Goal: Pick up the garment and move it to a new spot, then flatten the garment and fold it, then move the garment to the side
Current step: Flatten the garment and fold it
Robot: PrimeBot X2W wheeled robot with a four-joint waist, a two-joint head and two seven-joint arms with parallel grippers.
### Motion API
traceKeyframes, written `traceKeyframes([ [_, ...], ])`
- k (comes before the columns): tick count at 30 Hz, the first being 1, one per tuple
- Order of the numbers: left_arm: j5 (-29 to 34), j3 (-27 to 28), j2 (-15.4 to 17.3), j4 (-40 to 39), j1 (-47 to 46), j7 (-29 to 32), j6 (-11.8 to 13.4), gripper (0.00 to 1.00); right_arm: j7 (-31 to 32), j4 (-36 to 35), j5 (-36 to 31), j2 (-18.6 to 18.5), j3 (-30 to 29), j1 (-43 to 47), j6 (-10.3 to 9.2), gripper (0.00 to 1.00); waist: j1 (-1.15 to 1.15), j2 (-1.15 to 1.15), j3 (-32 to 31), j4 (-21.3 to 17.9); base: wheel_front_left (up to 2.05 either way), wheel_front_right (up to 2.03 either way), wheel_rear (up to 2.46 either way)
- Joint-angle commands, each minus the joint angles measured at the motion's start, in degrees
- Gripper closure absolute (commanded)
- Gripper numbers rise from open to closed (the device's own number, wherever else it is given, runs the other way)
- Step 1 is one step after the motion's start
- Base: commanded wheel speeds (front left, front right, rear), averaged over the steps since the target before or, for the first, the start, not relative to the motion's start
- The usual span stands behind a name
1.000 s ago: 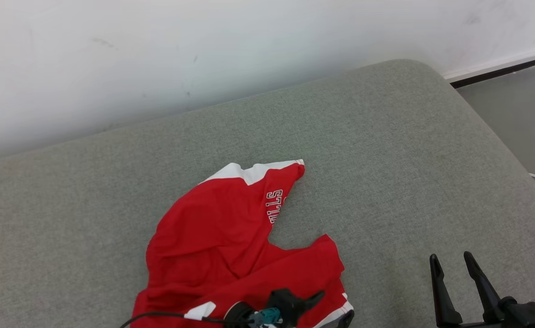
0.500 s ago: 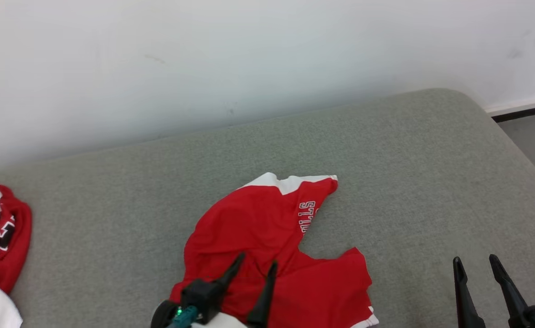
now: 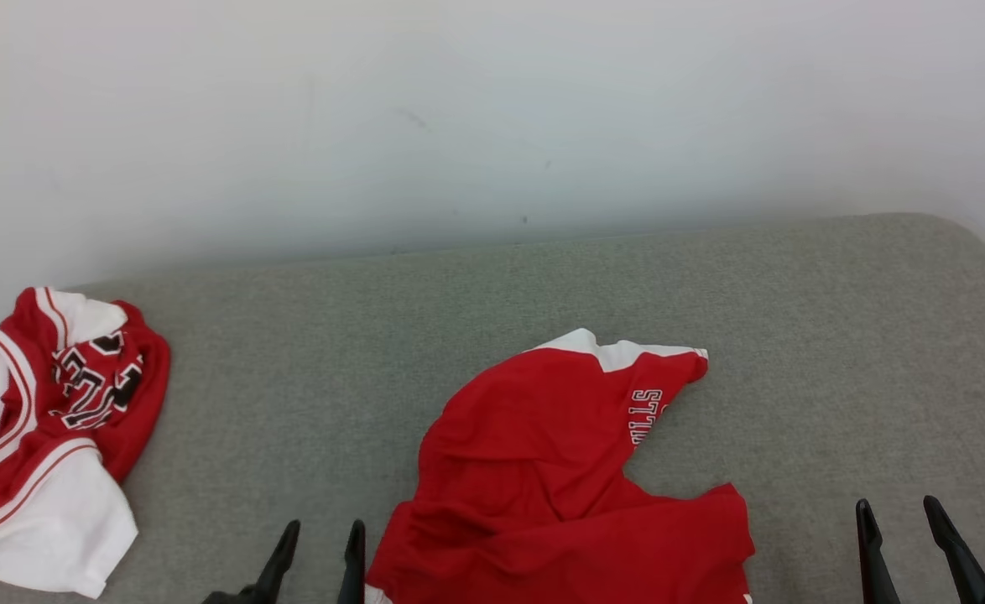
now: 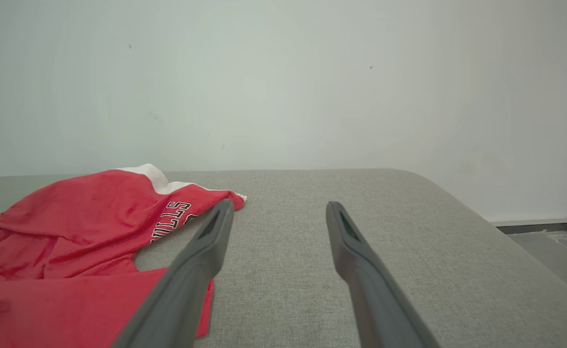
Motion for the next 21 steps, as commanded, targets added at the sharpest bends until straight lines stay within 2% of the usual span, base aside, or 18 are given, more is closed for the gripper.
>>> traceKeyframes([
  [1,1.4,1.0,0.1,-0.1,1.4,0.0,-0.7,0.00,0.0,0.4,-0.4,-0.3,-0.3,0.7,0.03,0.00,0.00,0.00,-0.4,1.0,0.00,0.00,0.00],
  [10,7.8,10.2,-3.6,0.2,6.8,0.0,-6.6,0.00,0.0,2.5,-0.4,-0.3,0.2,1.7,0.03,0.00,0.00,0.00,-2.1,2.3,0.00,0.00,0.00],
  [12,9.2,11.7,-5.1,-0.5,7.8,0.0,-6.9,0.00,0.0,2.9,-0.4,-0.5,0.6,1.9,0.03,0.00,0.00,0.00,-2.5,2.4,0.00,0.00,0.00],
  [21,12.4,16.1,-7.5,0.1,9.6,0.0,-10.9,0.00,0.0,3.2,0.4,-1.0,2.9,1.3,0.03,0.00,0.00,0.00,-2.7,2.8,0.00,0.00,0.00],
])
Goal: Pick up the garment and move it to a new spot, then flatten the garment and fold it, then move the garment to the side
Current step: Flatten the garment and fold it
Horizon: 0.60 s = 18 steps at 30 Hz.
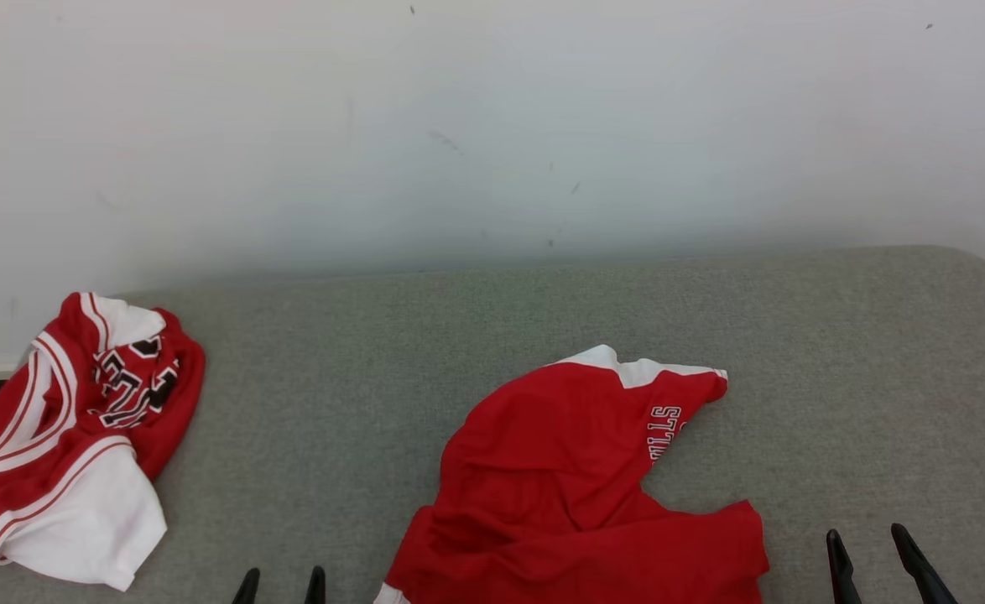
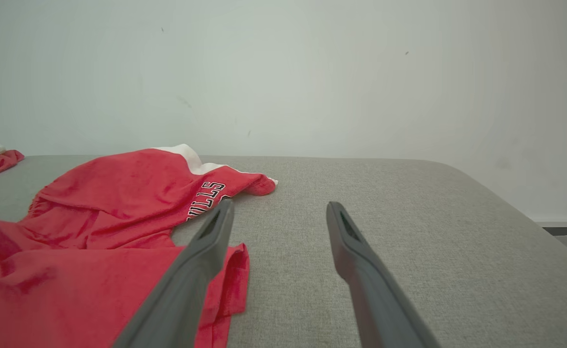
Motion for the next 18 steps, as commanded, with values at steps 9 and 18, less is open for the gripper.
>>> traceKeyframes([
  [9,2.0,2.0,-1.1,1.4,0.7,0.0,-1.9,0.00,0.0,-0.6,0.7,-0.3,0.8,-0.7,0.03,0.00,0.00,0.00,0.1,0.2,0.00,0.00,0.00],
  [18,2.8,-0.2,-1.0,2.4,0.5,0.2,-3.4,0.00,0.6,-0.3,2.5,-3.8,4.4,1.0,0.03,0.00,0.00,0.00,-0.3,-0.1,0.00,0.00,0.00],
])
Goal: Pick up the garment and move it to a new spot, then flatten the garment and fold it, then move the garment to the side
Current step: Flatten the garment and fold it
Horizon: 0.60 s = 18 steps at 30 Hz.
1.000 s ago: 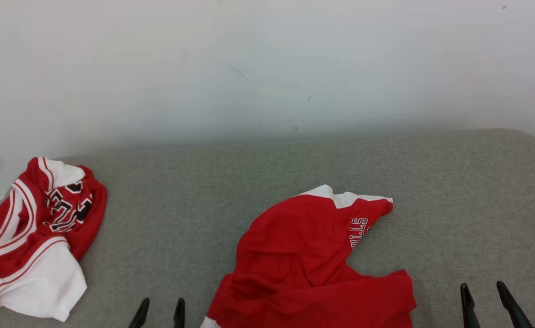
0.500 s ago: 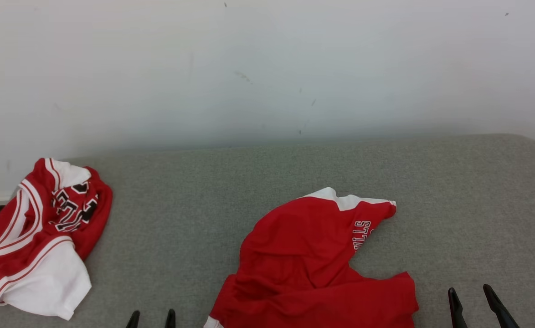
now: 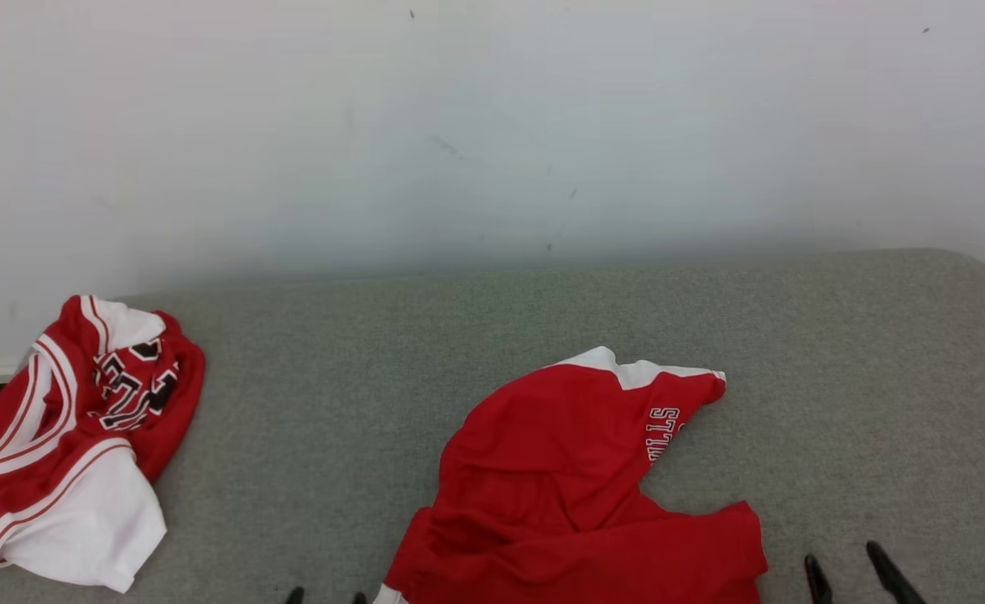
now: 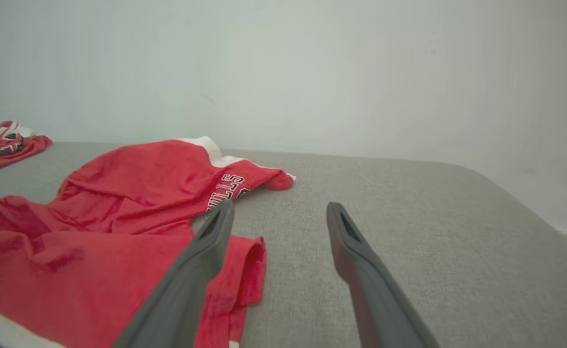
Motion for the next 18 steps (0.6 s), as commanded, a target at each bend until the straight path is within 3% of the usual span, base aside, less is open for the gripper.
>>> traceKeyframes([
  [1,0.7,-0.8,1.1,1.2,-0.1,0.9,-0.9,0.00,1.7,1.0,1.0,-1.8,2.0,1.2,0.03,0.00,0.00,0.00,0.0,0.0,0.00,0.00,0.00],
  [5,1.0,-3.5,2.9,2.3,-1.3,6.8,-2.6,0.00,9.0,1.3,3.9,-5.9,7.0,2.4,0.03,0.00,0.00,0.00,0.5,-0.1,0.00,0.00,0.00],
  [9,0.2,-5.5,5.0,2.3,-2.7,11.6,-3.8,0.00,15.3,1.5,6.5,-7.6,9.3,2.8,0.03,0.00,0.00,0.00,1.5,-0.4,0.00,0.00,0.00],
  [13,-1.1,-7.7,7.3,3.5,-4.7,14.1,-4.3,0.00,18.6,2.5,8.1,-7.3,11.4,1.7,0.03,0.00,0.00,0.00,2.6,-0.8,0.00,0.00,0.00],
  [18,-2.5,-9.5,9.5,4.3,-6.8,15.0,-4.7,0.00,18.3,4.5,8.3,-6.0,13.1,-0.4,0.03,0.00,0.00,0.00,3.8,-1.3,0.00,0.00,0.00],
])
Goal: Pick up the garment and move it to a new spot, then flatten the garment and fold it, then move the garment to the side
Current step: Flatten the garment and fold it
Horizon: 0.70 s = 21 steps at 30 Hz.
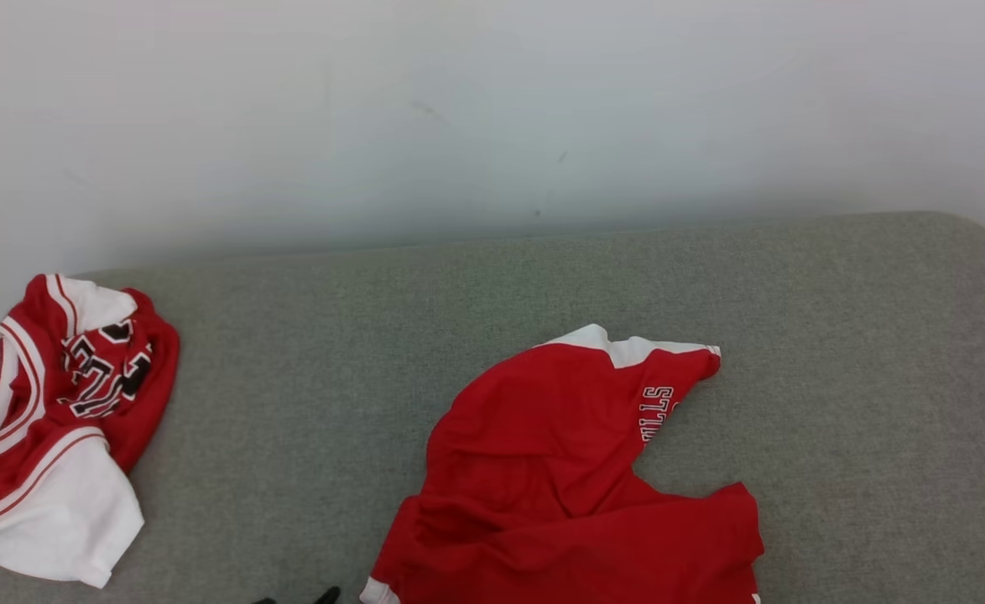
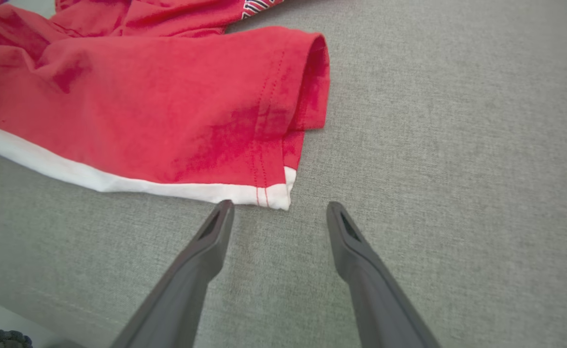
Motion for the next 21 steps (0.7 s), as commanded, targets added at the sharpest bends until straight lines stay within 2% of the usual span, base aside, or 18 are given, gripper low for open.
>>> traceKeyframes([
  [1,-0.7,-0.5,0.9,0.2,-1.0,0.3,-0.2,0.00,-0.7,1.0,0.1,0.2,0.5,-1.3,0.03,0.00,0.00,0.00,0.8,-0.1,0.00,0.00,0.00],
  [6,-1.9,-2.1,1.9,0.1,-3.2,1.1,-0.3,0.00,-1.4,4.3,0.1,1.5,2.0,-4.7,0.03,0.00,0.00,0.00,2.8,0.2,0.00,0.00,0.00],
  [21,-4.7,-6.3,4.2,0.8,-6.0,1.7,-0.4,0.00,-3.8,10.8,1.5,1.6,5.1,-8.9,0.03,0.00,0.00,0.00,3.9,1.0,0.00,0.00,0.00],
])
